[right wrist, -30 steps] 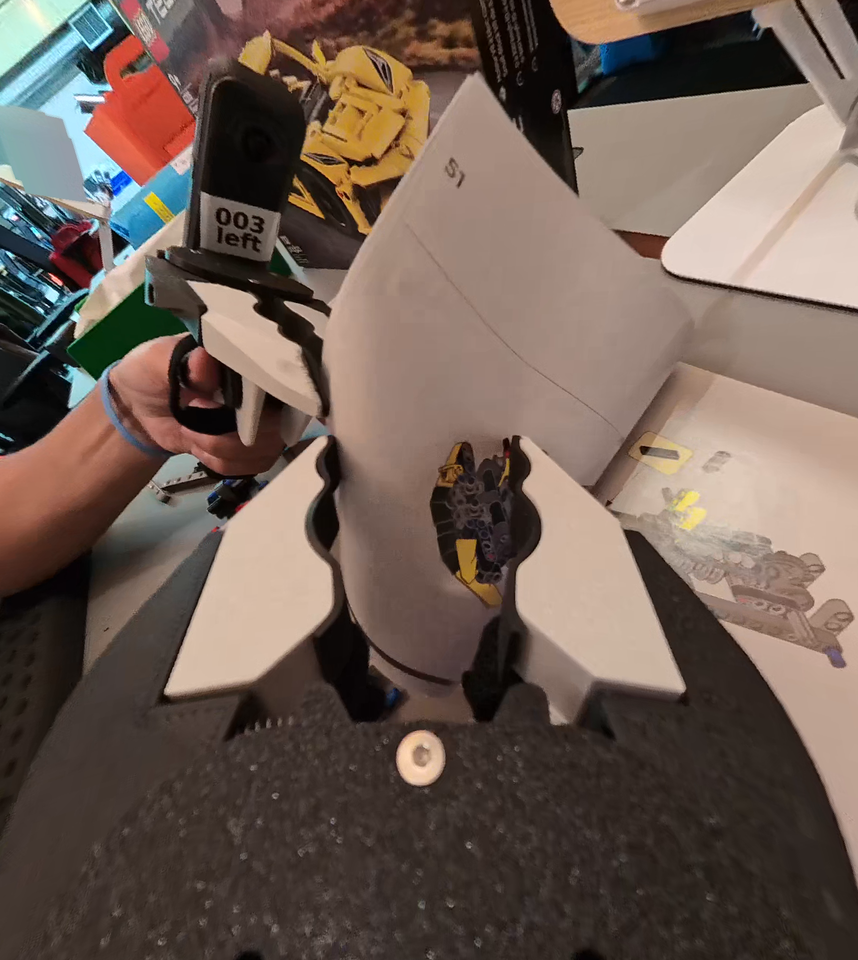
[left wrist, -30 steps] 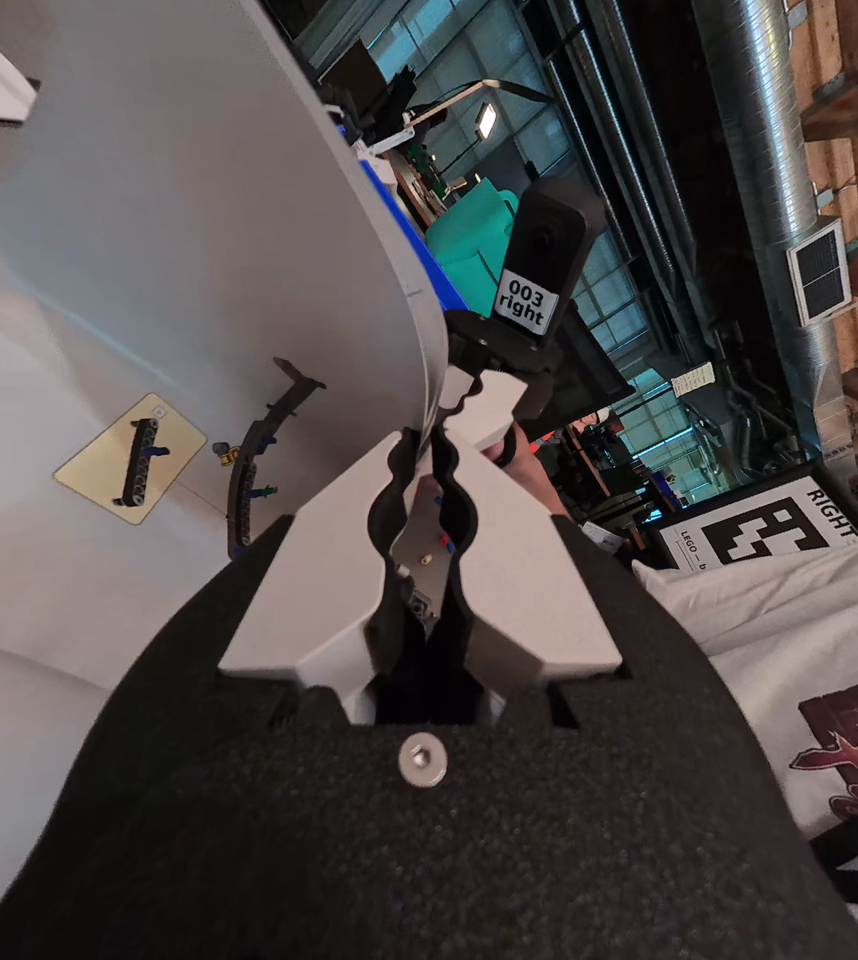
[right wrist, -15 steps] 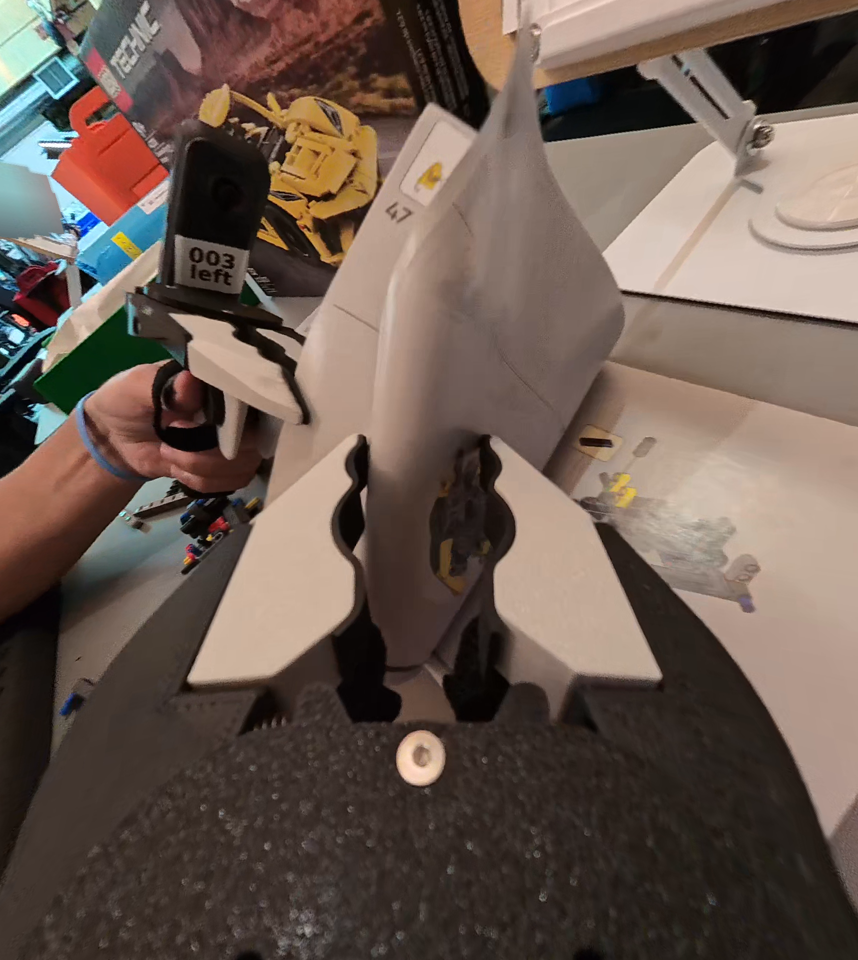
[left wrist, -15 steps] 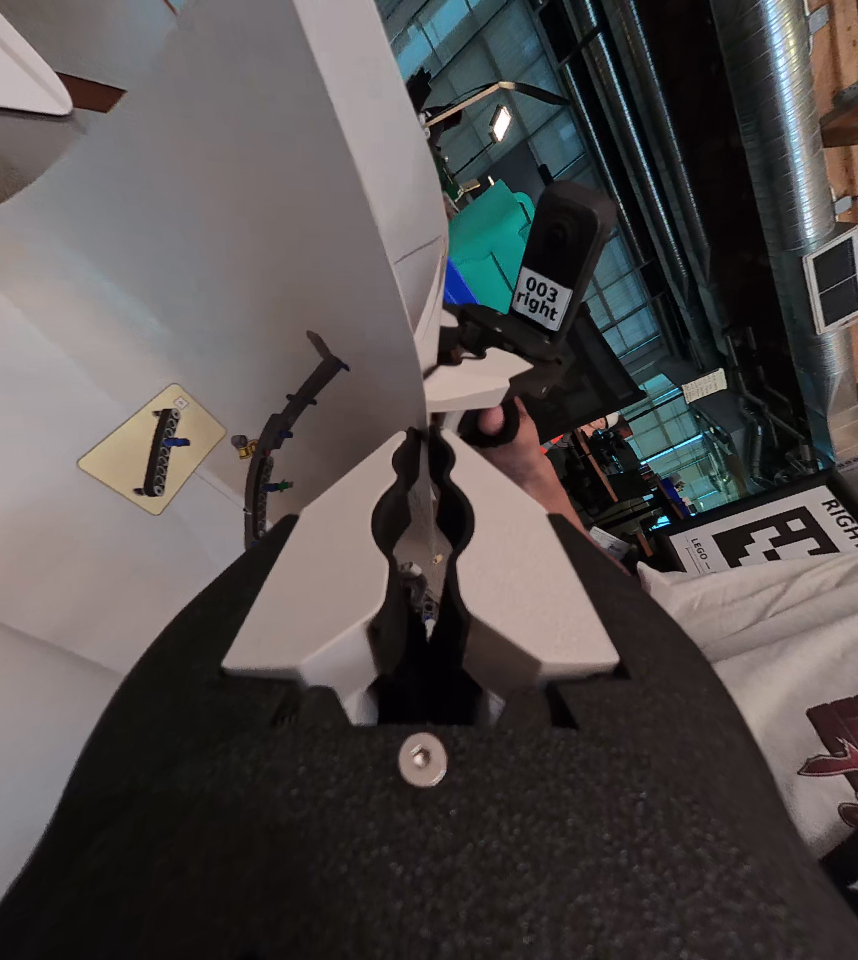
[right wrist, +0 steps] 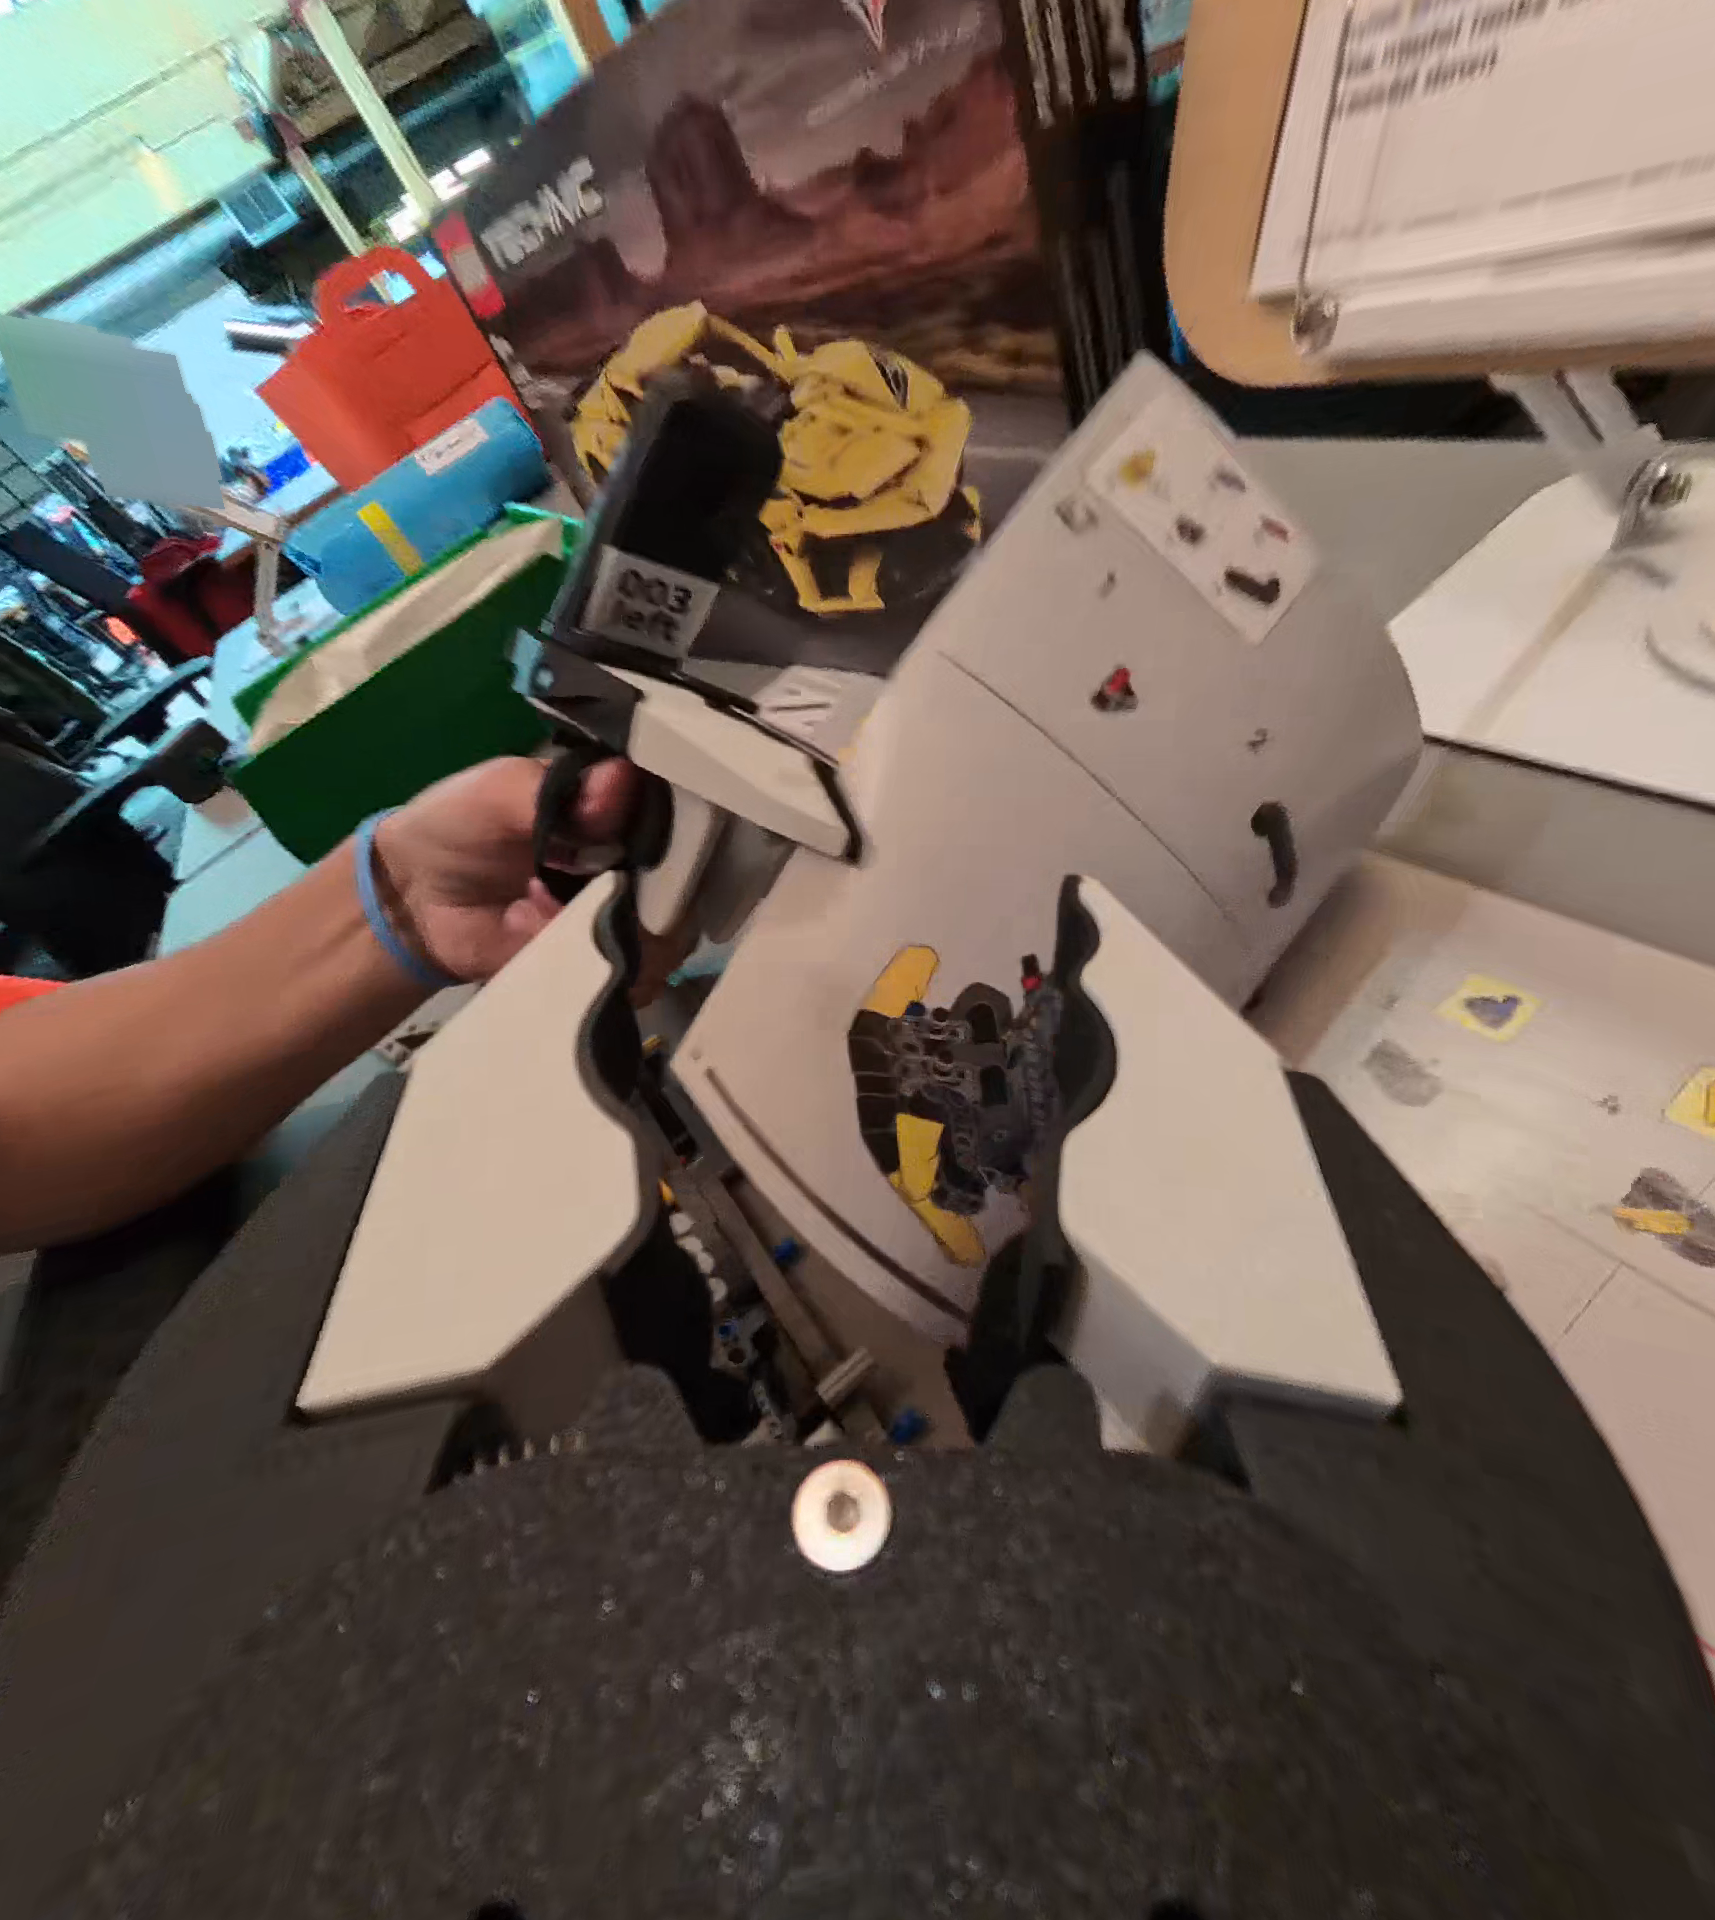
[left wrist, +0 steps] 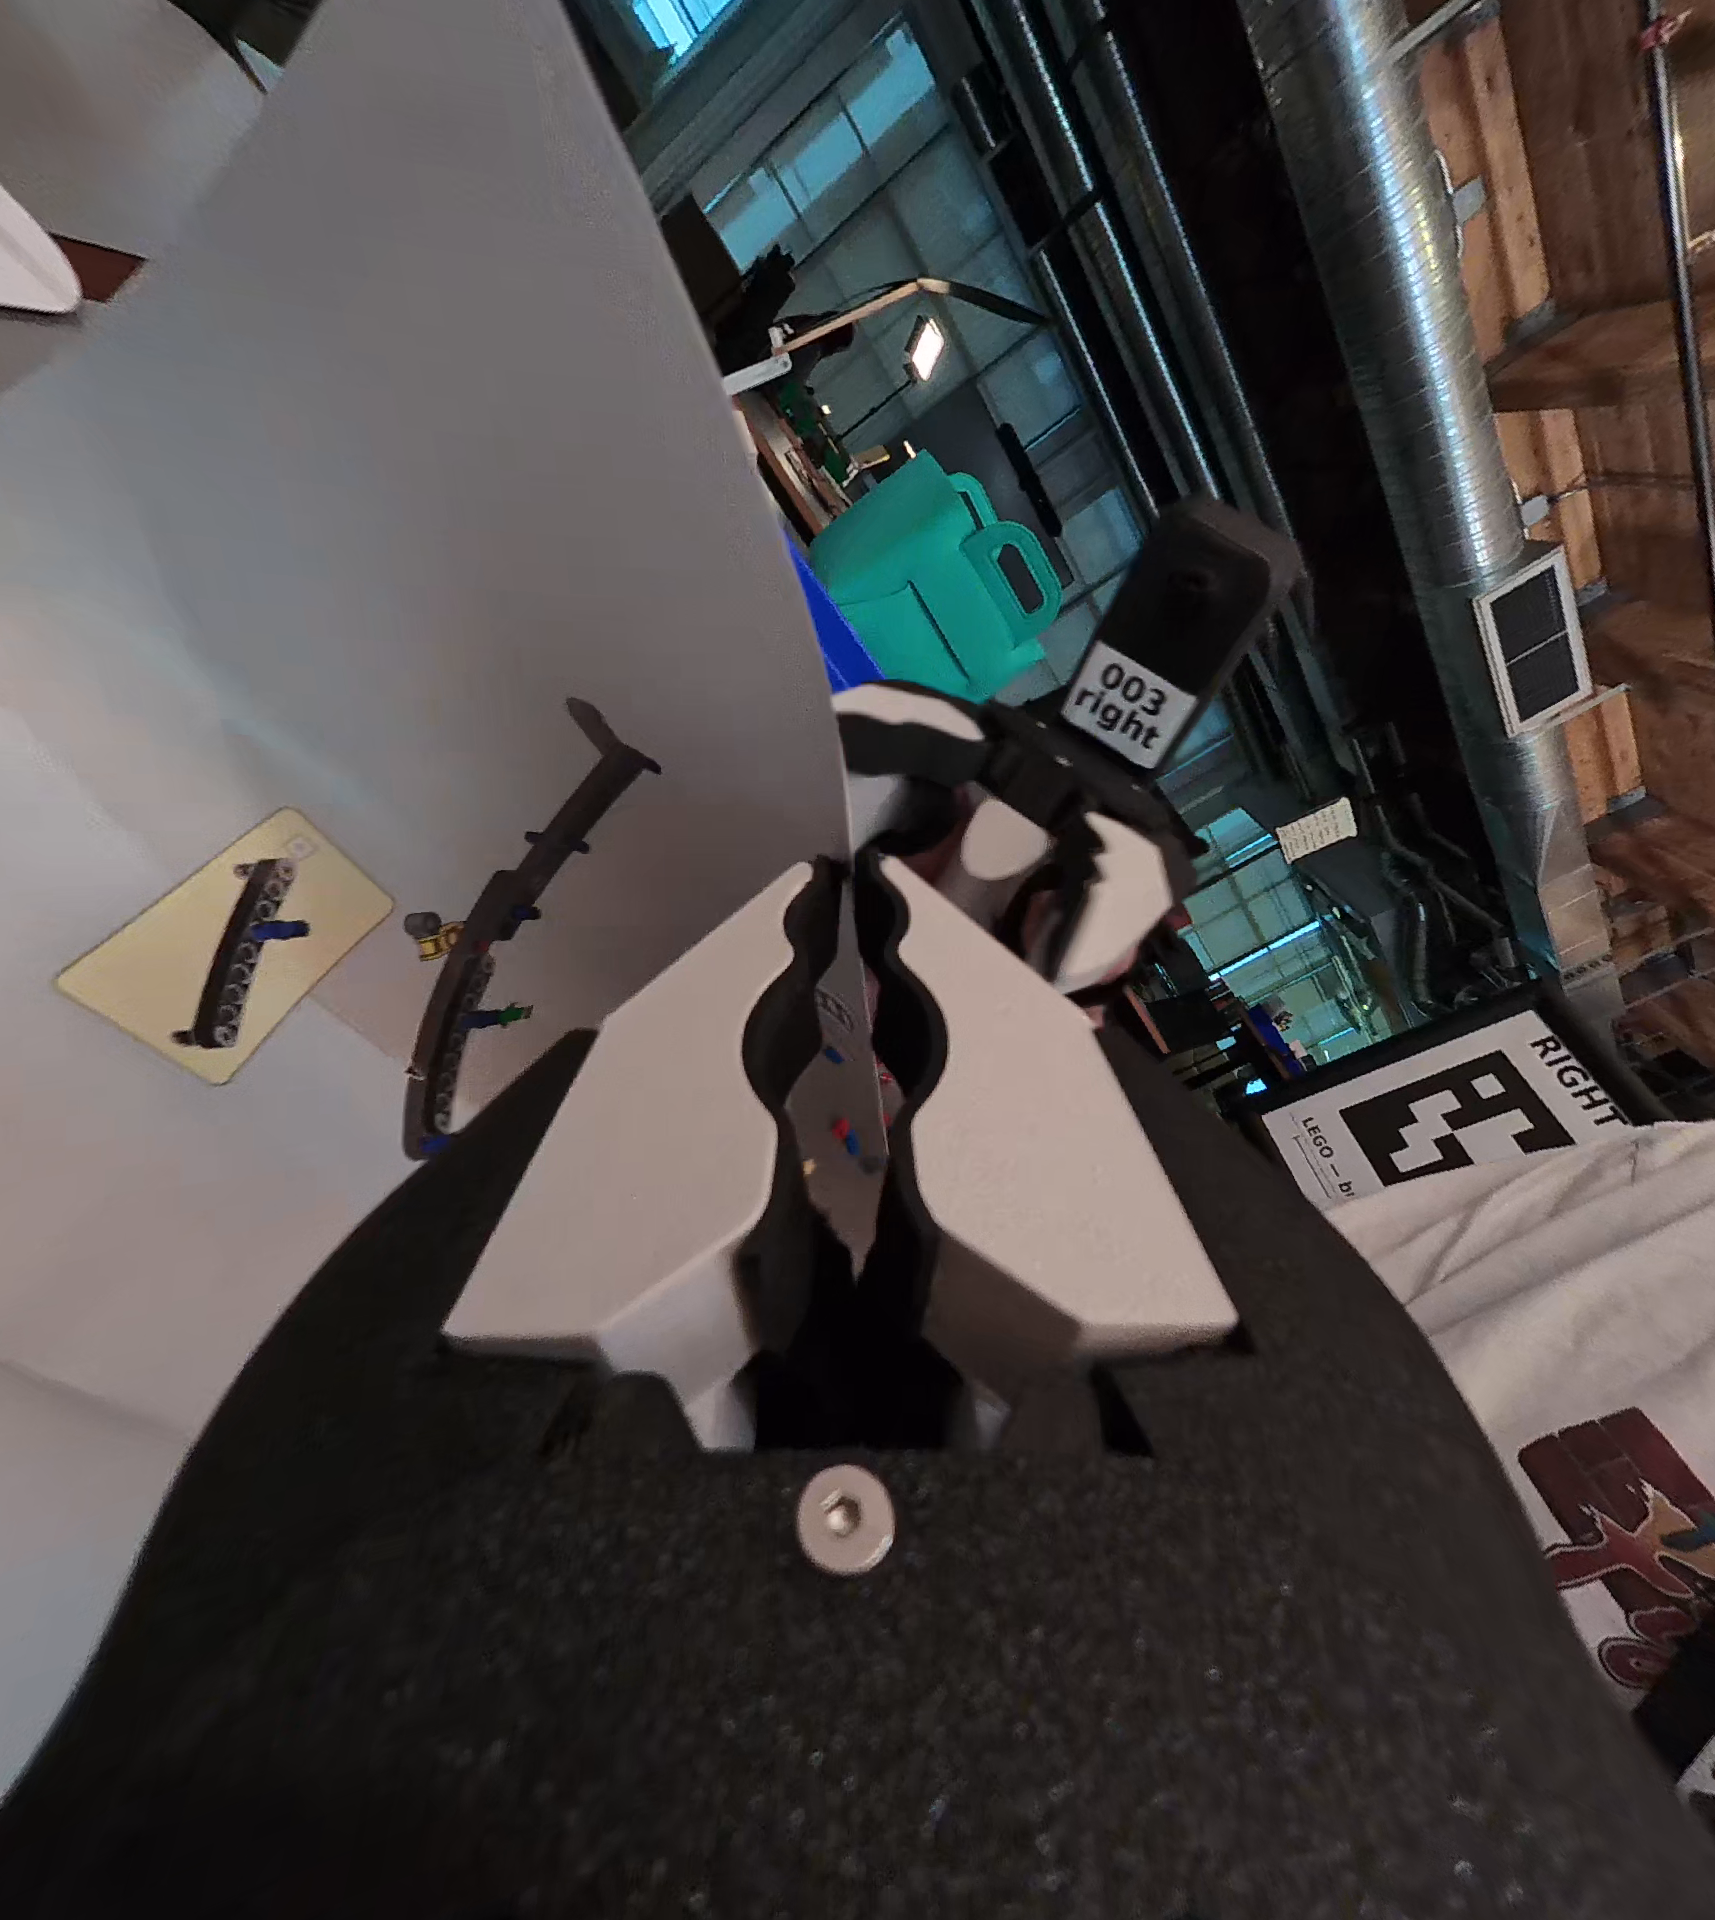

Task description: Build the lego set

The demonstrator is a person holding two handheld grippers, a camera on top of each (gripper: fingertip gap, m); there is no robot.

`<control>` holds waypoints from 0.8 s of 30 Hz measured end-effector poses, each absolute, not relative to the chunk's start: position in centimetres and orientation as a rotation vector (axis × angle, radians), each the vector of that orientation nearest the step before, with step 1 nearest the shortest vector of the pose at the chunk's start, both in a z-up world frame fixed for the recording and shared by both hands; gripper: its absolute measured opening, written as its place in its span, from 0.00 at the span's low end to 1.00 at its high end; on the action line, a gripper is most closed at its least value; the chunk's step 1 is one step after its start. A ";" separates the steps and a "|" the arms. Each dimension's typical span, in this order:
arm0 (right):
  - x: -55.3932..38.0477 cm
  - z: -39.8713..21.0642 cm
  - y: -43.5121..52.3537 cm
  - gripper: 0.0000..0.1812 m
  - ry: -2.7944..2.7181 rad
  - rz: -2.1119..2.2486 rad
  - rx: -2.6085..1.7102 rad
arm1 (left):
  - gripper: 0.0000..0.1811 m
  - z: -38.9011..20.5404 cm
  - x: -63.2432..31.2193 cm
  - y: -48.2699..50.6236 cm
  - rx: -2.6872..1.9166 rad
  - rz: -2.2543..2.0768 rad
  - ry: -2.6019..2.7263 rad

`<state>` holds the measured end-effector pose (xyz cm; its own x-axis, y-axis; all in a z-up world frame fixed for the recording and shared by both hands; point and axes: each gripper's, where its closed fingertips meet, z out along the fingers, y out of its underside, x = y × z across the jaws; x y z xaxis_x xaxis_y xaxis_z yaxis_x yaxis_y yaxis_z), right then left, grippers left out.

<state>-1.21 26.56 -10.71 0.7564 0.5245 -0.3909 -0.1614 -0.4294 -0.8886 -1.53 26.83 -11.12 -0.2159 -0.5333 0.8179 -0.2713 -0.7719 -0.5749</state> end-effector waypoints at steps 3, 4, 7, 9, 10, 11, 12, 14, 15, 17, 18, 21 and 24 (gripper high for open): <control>-1.5 -12.9 27.6 0.40 -0.281 0.757 -1.935 | 0.01 -10.7 -1.3 26.1 -1.817 -2.140 0.979; -1.5 -13.0 27.7 0.36 -0.273 0.771 -1.931 | 0.01 -10.7 -1.2 25.9 -1.813 -2.154 0.976; -1.4 -13.0 28.0 0.30 -0.254 0.792 -1.916 | 0.01 -10.5 -1.2 25.9 -1.807 -2.192 0.952; -1.4 -13.2 28.1 0.28 -0.251 0.799 -1.917 | 0.01 -10.6 -1.2 25.9 -1.808 -2.191 0.959; -1.4 -13.2 28.1 0.28 -0.251 0.799 -1.915 | 0.01 -10.6 -1.2 25.9 -1.809 -2.191 0.959; -1.4 -13.2 28.1 0.28 -0.251 0.793 -1.913 | 0.01 -10.6 -1.2 25.9 -1.810 -2.195 0.956; -1.3 -13.2 28.1 0.28 -0.251 0.790 -1.913 | 0.01 -10.6 -1.2 25.8 -1.810 -2.199 0.953; -1.3 -13.1 28.1 0.27 -0.253 0.788 -1.912 | 0.01 -10.5 -1.2 25.8 -1.805 -2.203 0.952; -1.2 -13.1 28.1 0.27 -0.251 0.790 -1.907 | 0.01 -10.5 -1.2 25.8 -1.804 -2.202 0.952; -1.1 -13.0 28.1 0.27 -0.240 0.808 -1.899 | 0.02 -10.5 -1.2 25.8 -1.804 -2.201 0.955; -1.1 -12.9 28.0 0.26 -0.235 0.816 -1.895 | 0.02 -10.5 -1.2 25.8 -1.806 -2.197 0.958; -0.6 -12.6 27.9 0.24 -0.217 0.828 -1.877 | 0.02 -10.8 -1.2 25.9 -1.815 -2.185 0.960; -0.3 -12.3 27.8 0.23 -0.194 0.865 -1.858 | 0.01 -10.7 -1.3 26.0 -1.811 -2.182 0.959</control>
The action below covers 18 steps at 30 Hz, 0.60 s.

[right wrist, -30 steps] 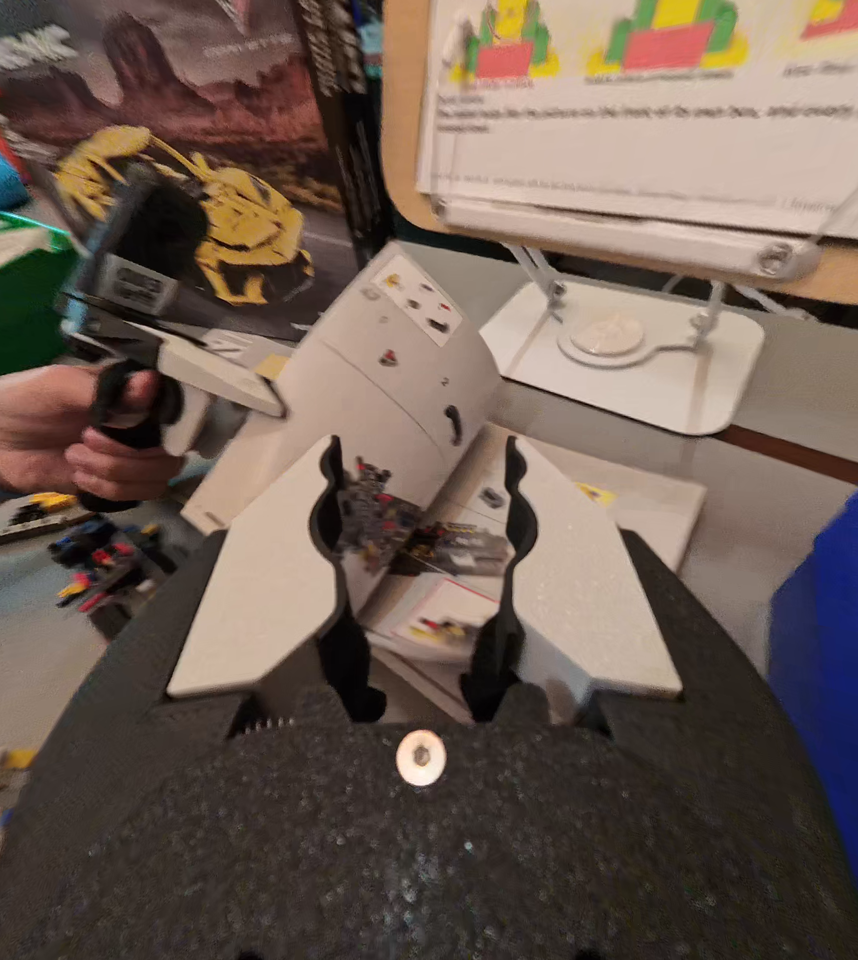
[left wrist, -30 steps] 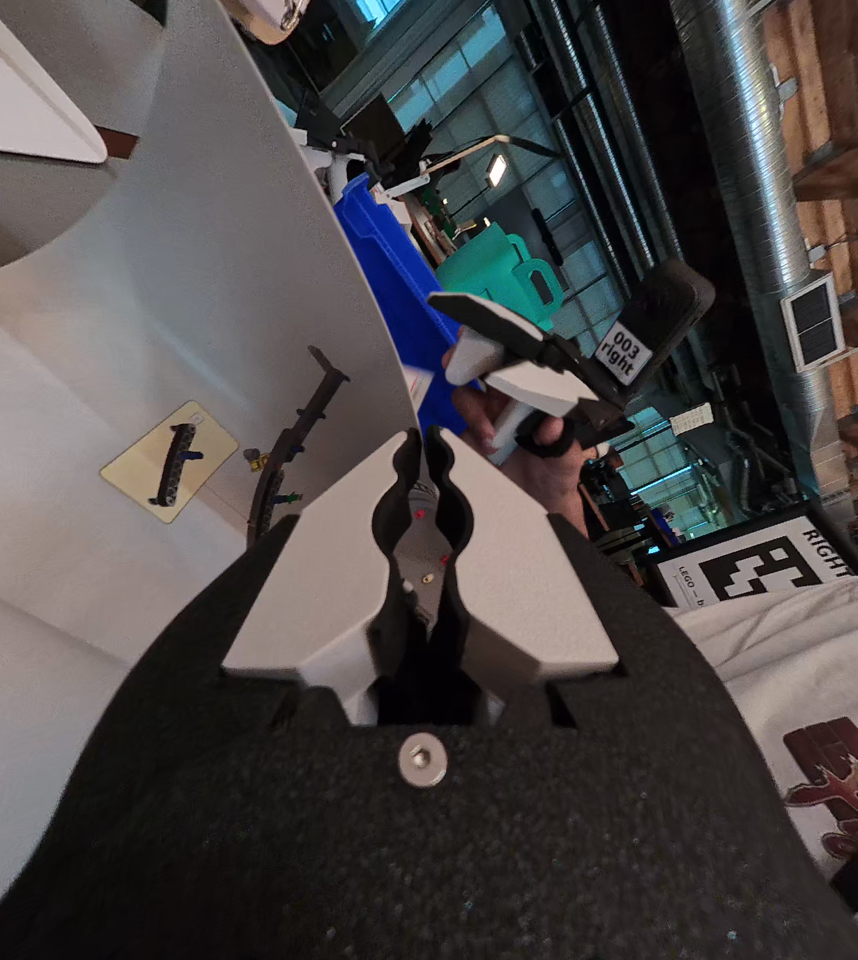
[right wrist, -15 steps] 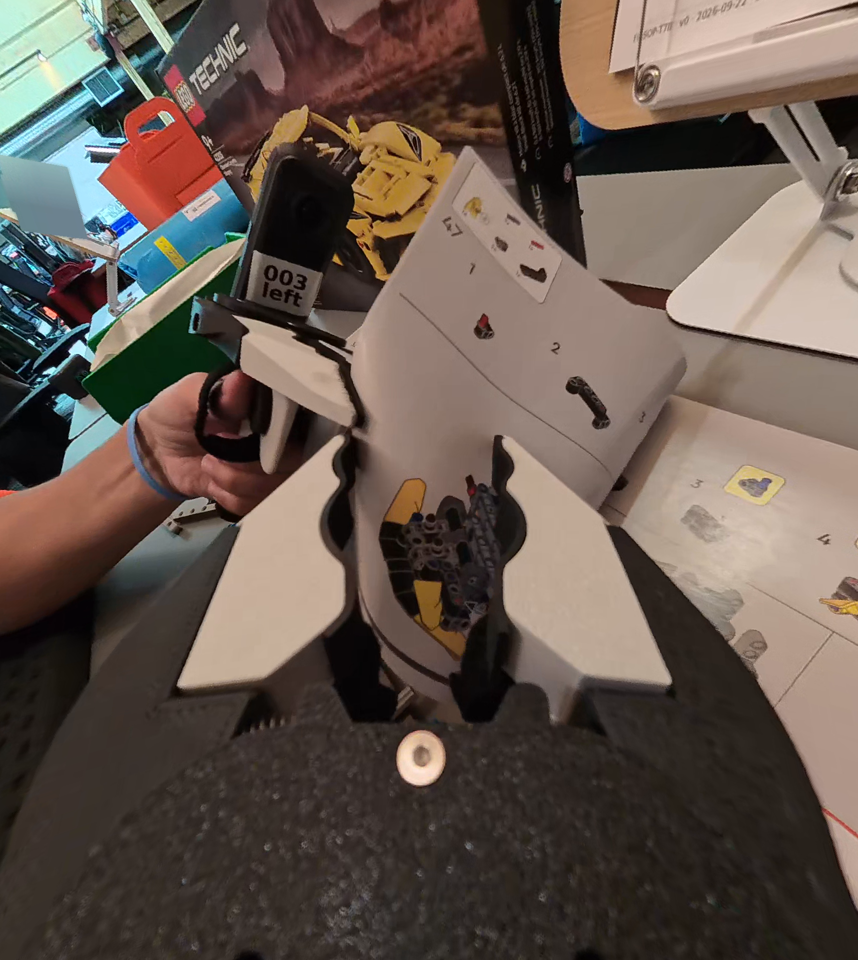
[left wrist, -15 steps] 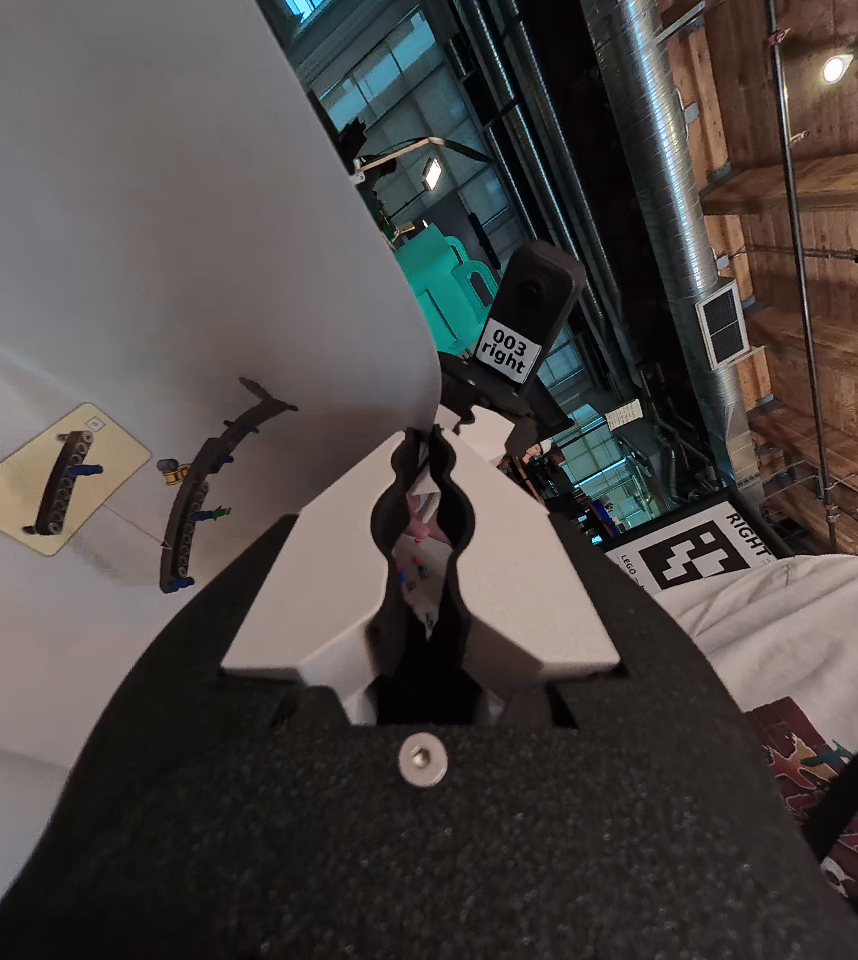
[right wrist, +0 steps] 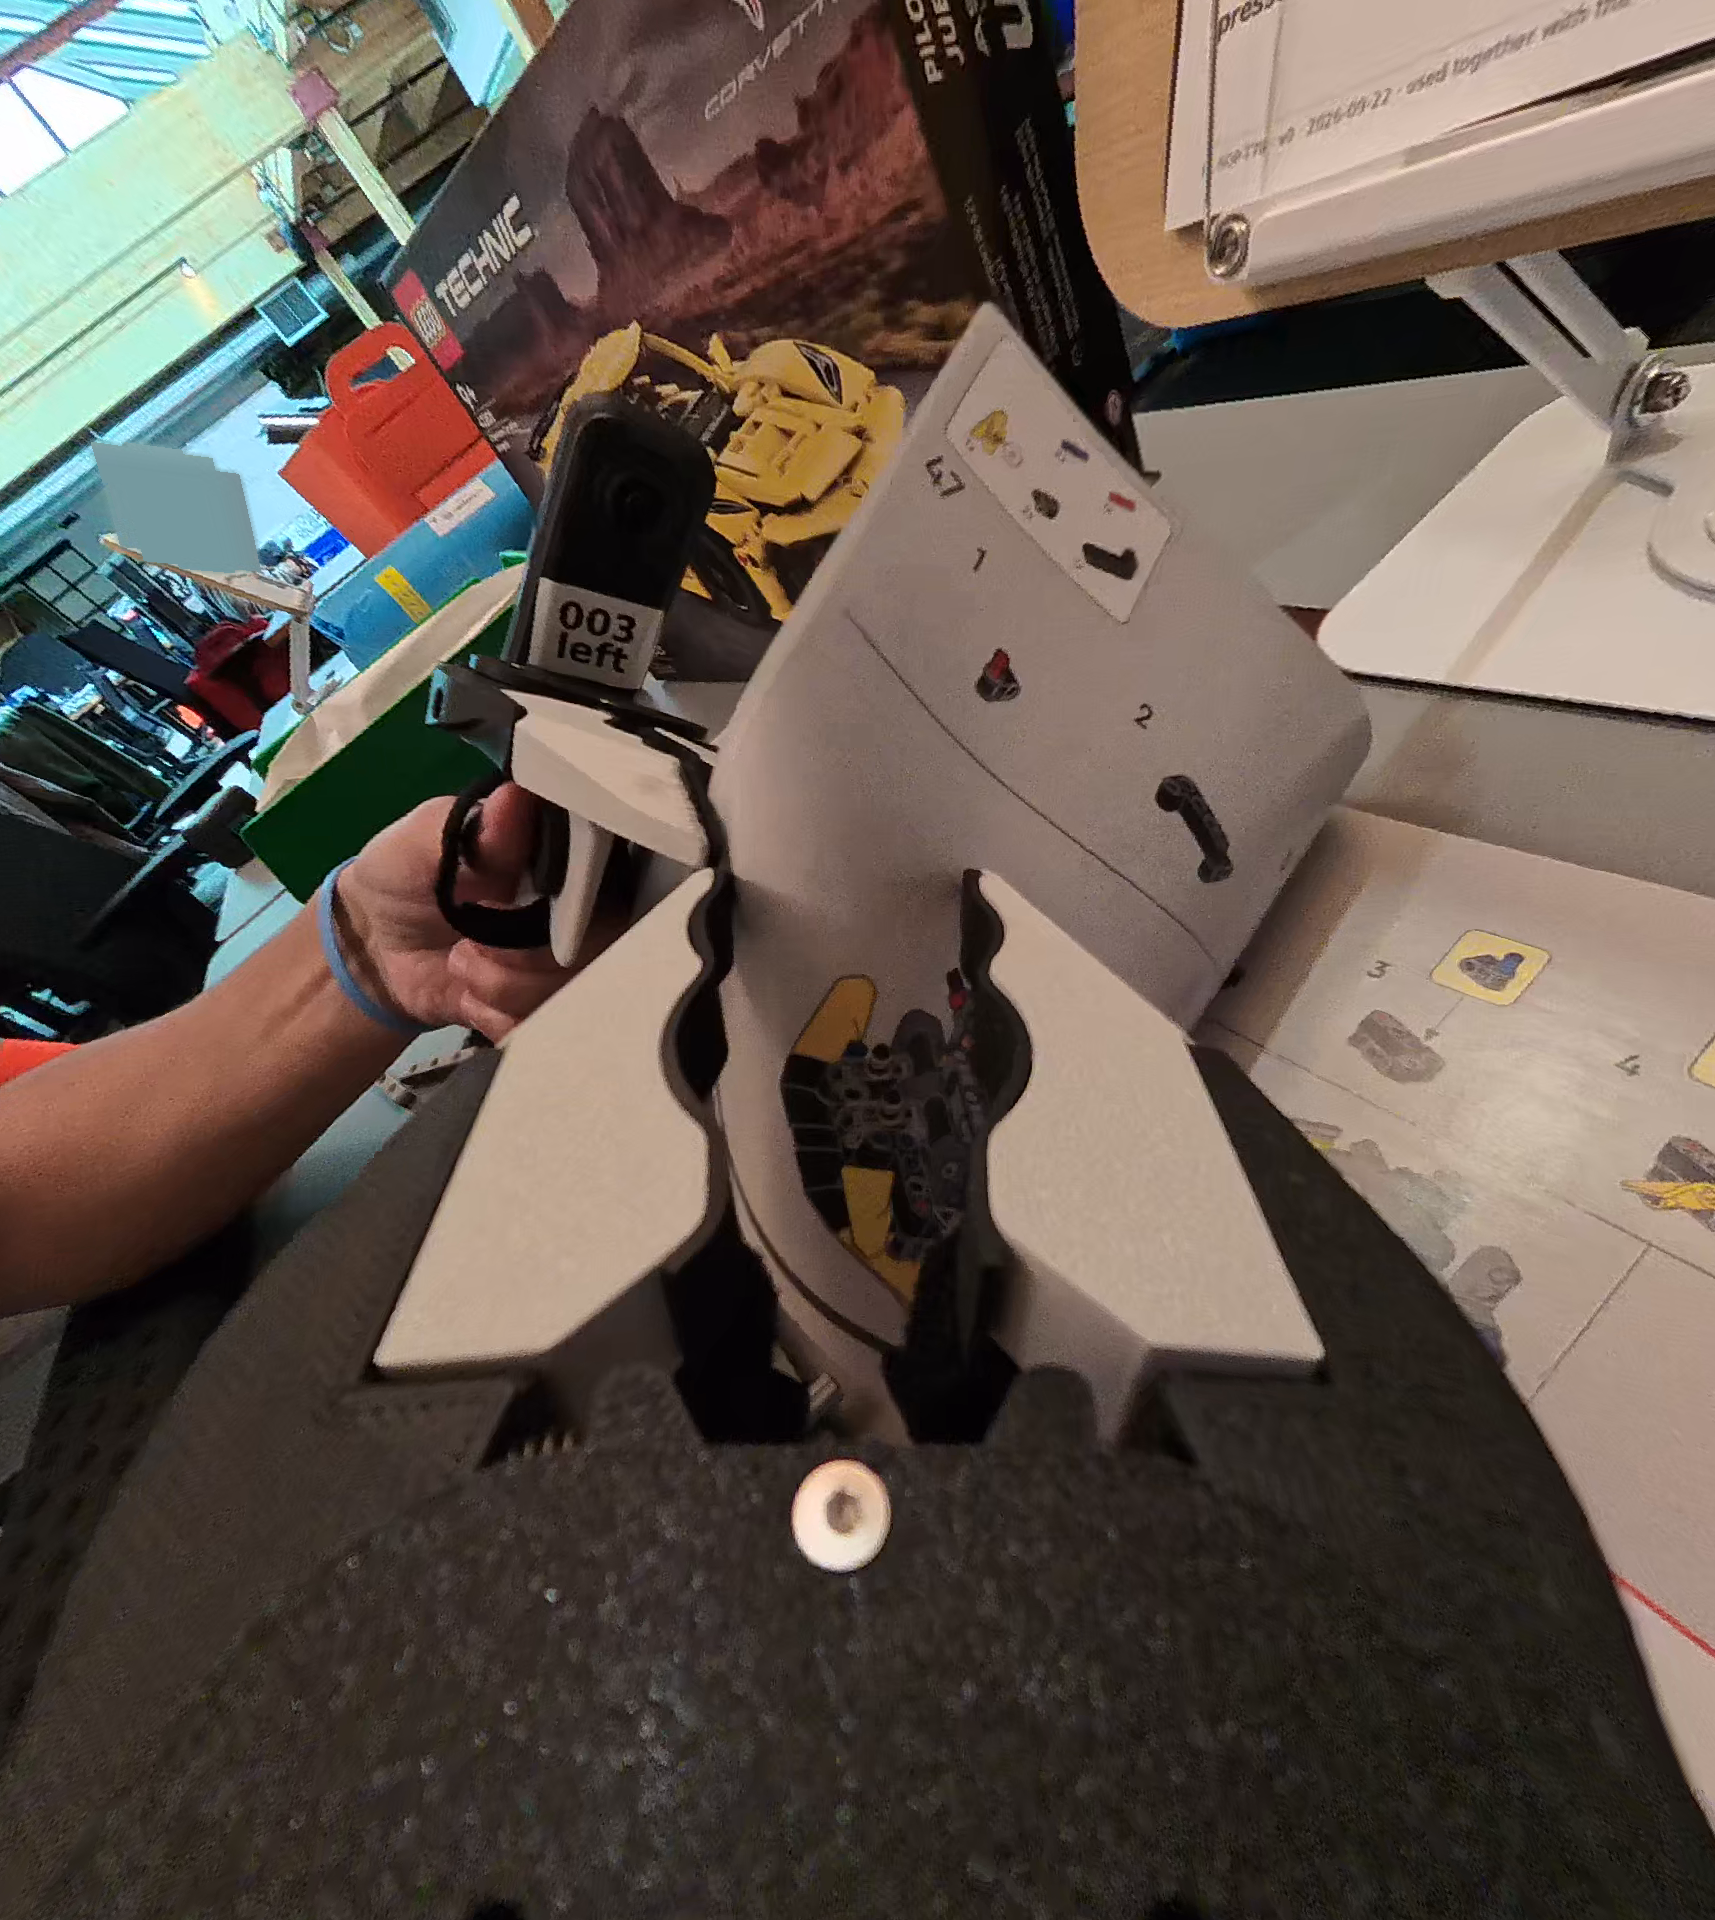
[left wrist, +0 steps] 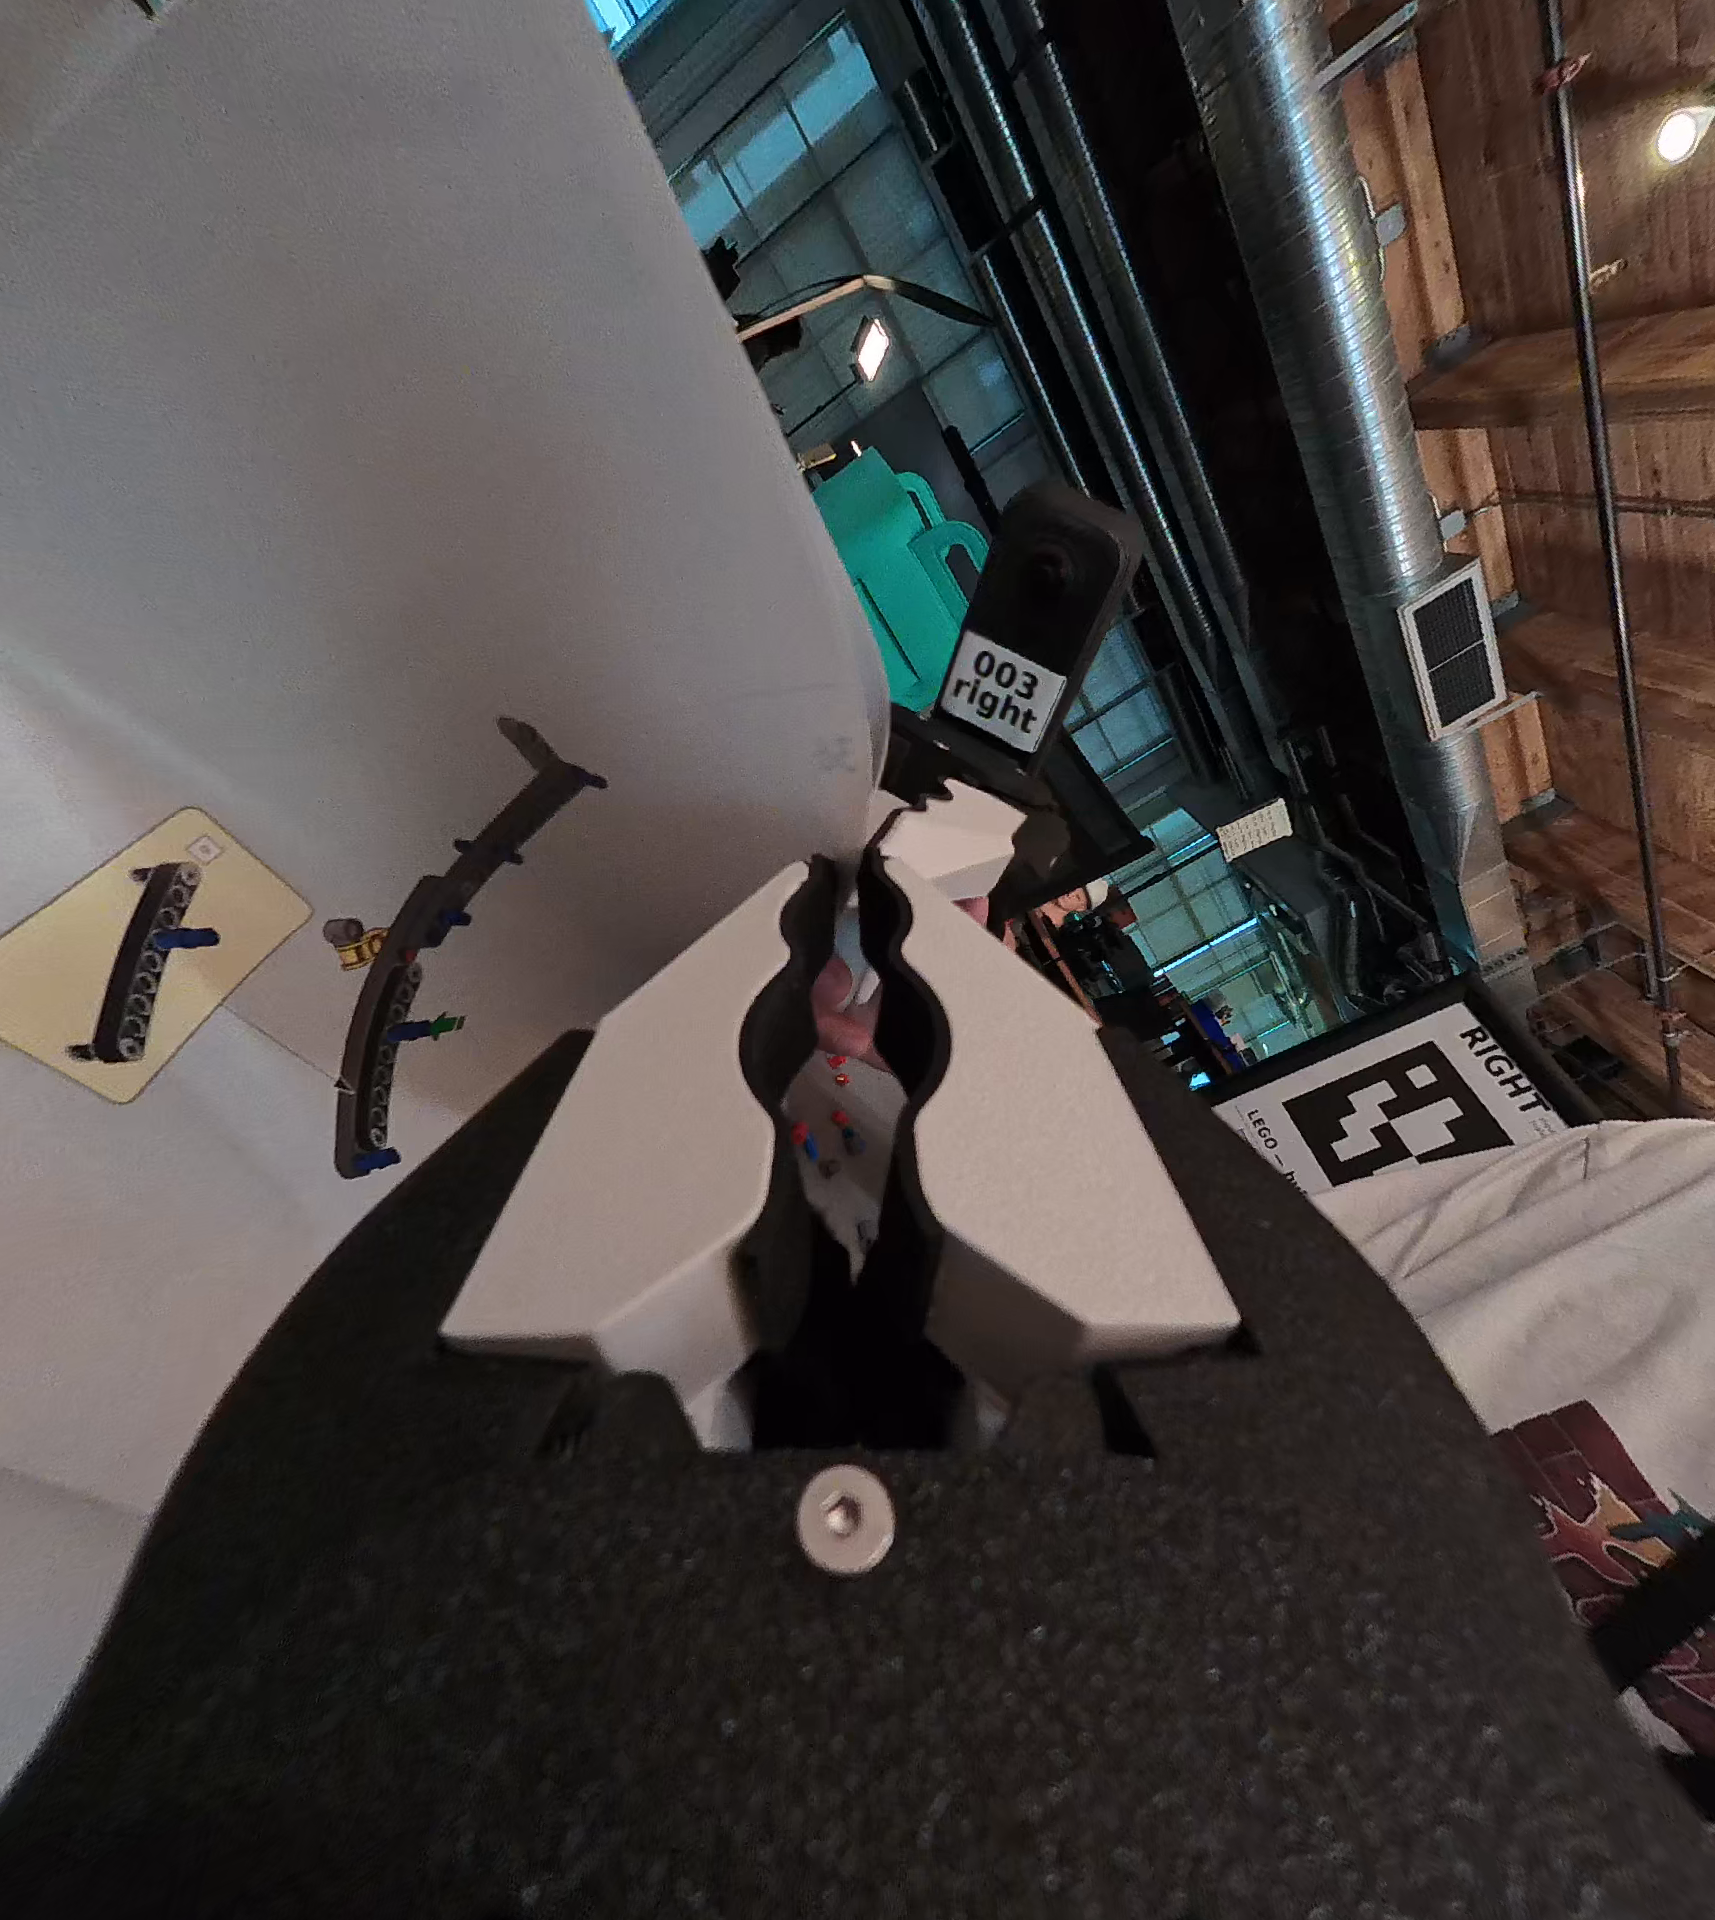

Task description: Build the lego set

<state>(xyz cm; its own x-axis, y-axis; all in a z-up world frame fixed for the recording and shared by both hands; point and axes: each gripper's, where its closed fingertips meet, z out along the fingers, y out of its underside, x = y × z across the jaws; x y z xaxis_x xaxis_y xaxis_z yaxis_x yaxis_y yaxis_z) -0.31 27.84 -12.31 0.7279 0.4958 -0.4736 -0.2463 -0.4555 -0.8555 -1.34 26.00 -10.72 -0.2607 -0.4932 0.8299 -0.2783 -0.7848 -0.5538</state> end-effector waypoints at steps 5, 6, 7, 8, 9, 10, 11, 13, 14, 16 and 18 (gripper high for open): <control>0.9 -12.7 27.9 0.22 -0.153 0.842 -1.874 | 0.01 -11.0 -1.5 26.4 -1.828 -2.147 0.966; 1.9 -12.8 28.0 0.21 -0.129 0.794 -1.889 | 0.01 -11.0 -1.6 26.5 -1.831 -2.155 0.954; 3.3 -12.9 28.1 0.20 -0.103 0.703 -1.914 | 0.01 -10.9 -1.6 26.7 -1.838 -2.162 0.934; 4.6 -12.6 28.0 0.22 -0.094 0.598 -1.922 | 0.01 -10.9 -1.7 26.9 -1.848 -2.162 0.913; 5.6 -12.0 27.7 0.25 -0.103 0.511 -1.909 | 0.01 -10.8 -1.7 27.1 -1.848 -2.165 0.898; 6.0 -10.9 27.3 0.27 -0.131 0.456 -1.882 | 0.00 -10.7 -1.8 27.2 -1.845 -2.170 0.888; 5.7 -9.8 26.8 0.28 -0.167 0.433 -1.846 | 0.01 -10.7 -1.8 27.2 -1.845 -2.174 0.886; 3.2 -8.2 25.7 0.27 -0.245 0.555 -1.784 | 0.00 -10.5 -1.8 27.1 -1.836 -2.188 0.887; 1.4 -8.4 25.3 0.29 -0.281 0.678 -1.788 | 0.00 -10.4 -1.8 27.0 -1.829 -2.201 0.888; -1.0 -10.7 25.4 0.38 -0.317 0.848 -1.894 | 0.01 -10.3 -1.6 26.6 -1.818 -2.223 0.894; -2.1 -12.1 25.7 0.39 -0.315 0.938 -1.927 | 0.01 -10.4 -1.4 26.3 -1.816 -2.220 0.911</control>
